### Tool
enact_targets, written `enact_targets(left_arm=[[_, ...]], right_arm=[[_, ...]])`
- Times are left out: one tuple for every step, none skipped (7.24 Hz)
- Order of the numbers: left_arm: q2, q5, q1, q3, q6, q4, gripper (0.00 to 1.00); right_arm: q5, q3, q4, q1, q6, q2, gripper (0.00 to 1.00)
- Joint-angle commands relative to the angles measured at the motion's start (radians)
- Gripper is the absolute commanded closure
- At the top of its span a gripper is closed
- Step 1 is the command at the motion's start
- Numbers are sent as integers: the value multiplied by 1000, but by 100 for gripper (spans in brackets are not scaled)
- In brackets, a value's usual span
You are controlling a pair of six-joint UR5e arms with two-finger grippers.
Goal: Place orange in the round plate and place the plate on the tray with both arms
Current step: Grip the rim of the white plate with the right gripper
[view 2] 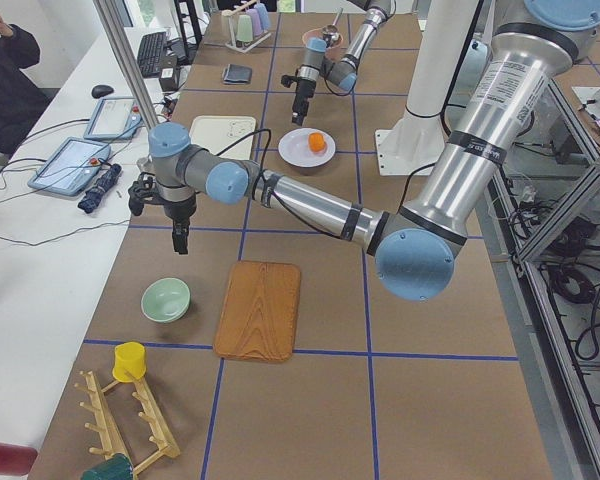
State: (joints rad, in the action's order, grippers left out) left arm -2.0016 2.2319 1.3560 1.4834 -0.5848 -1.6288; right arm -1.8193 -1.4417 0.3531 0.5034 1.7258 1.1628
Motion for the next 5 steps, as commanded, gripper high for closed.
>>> enact_targets(left_arm=[[1, -2, 0, -2, 0, 1, 1], [1, -2, 0, -2, 0, 1, 1], [10, -3, 0, -2, 0, 1, 1], [12, -3, 0, -2, 0, 0, 1], [14, -6, 2, -2, 0, 1, 1]], right_arm=[[18, 9, -55, -26, 29, 0, 0], [21, 36, -113, -32, 62, 0, 0], [61, 61, -164, -51, 66, 0, 0], [70, 70, -174, -57, 67, 0, 0], [71, 69, -175, -59, 84, -6, 0]])
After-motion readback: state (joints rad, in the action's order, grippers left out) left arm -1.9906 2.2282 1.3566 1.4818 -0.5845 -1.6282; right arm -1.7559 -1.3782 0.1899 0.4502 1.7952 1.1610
